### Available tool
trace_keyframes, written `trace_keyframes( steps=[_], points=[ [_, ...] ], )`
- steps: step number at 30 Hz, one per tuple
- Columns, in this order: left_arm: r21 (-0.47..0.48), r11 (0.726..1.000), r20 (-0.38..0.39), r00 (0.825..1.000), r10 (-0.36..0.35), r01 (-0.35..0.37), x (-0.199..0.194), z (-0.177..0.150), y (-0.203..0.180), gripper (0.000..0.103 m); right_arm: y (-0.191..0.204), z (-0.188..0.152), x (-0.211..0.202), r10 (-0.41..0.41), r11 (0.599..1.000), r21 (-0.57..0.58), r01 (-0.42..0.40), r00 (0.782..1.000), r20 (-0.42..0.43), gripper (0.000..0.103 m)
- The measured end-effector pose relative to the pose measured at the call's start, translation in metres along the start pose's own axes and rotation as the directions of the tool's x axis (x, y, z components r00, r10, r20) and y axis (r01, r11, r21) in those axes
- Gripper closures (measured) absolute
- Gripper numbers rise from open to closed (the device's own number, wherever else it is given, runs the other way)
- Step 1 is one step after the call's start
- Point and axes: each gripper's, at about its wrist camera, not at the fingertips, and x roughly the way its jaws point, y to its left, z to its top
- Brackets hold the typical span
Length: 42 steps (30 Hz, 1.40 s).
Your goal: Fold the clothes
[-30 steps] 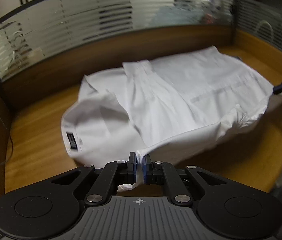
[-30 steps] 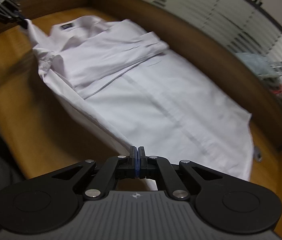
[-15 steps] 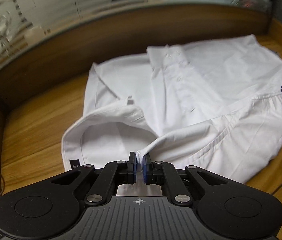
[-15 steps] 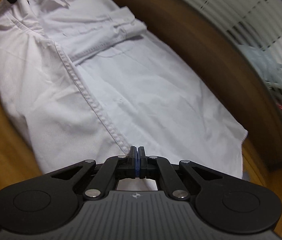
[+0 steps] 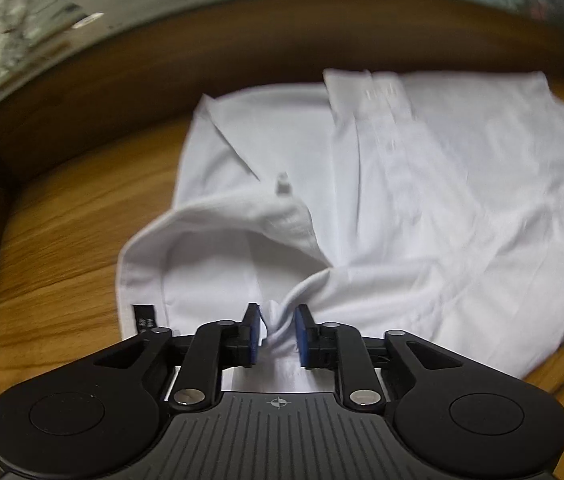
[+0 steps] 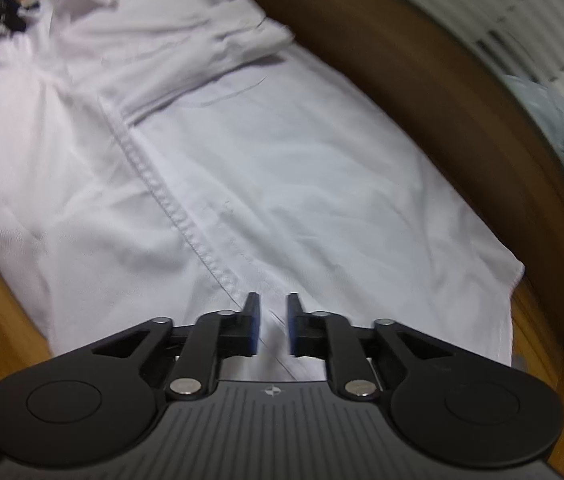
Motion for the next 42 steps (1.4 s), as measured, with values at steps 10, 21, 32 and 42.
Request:
trace_keyframes(
  steps=[10,21,32,42],
  points=[
    [-0.176,0.984,0.031,0.999,0.029,-0.023,-0.048,-0.002,-0.022,0.067,-0.035,-0.09,-0.071,-0.029,0.998,0.061,0.029,1.0,0.001,0.059],
    [-0.23,0.971,-0.011,0.998,0.06,-0.061,-0.052,-0.01,-0.076,0.054,-0.076,-0.145,-0.045,-0.124,0.992,-0.044,0.121,0.99,-0.061,0.056],
    [-0.256,0.965,-0.012,0.998,0.06,-0.062,-0.053,0.018,-0.079,0.051,-0.173,-0.127,-0.009,-0.175,0.975,0.12,0.189,0.978,-0.113,0.057],
    [-0.316,0.947,0.02,0.998,0.063,-0.054,-0.02,0.089,-0.001,0.049,-0.202,-0.046,0.0,0.066,0.985,0.161,-0.064,0.998,-0.007,0.055]
  ],
)
